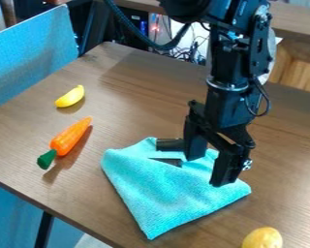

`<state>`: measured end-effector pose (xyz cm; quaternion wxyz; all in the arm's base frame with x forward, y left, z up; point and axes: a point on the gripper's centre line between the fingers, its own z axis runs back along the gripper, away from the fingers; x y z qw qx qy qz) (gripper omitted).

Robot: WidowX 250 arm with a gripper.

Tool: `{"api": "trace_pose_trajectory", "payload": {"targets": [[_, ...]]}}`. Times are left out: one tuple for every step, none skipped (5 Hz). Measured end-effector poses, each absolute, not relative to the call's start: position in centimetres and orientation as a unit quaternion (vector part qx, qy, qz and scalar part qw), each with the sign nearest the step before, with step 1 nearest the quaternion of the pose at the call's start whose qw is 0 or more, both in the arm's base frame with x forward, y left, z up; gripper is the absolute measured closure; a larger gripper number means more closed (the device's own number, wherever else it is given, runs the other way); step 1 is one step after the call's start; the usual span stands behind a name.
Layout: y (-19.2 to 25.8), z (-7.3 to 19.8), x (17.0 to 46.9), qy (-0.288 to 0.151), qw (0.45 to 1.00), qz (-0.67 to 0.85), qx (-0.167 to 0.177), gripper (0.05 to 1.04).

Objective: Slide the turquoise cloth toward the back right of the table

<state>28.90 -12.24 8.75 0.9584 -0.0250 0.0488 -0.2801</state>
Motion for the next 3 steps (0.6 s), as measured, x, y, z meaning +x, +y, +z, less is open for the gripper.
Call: {"api": "trace_pose_trajectory", "payload": {"targets": [[-12.1, 7.6, 28.6, 0.067, 0.957, -0.280, -0.023, 0.083], [-11.5, 7.5, 29.3, 0.056, 0.950, -0.305, -0.035, 0.083], [-9.6, 7.4, 29.7, 0.063, 0.955, -0.291, -0.017, 0.083]]}}
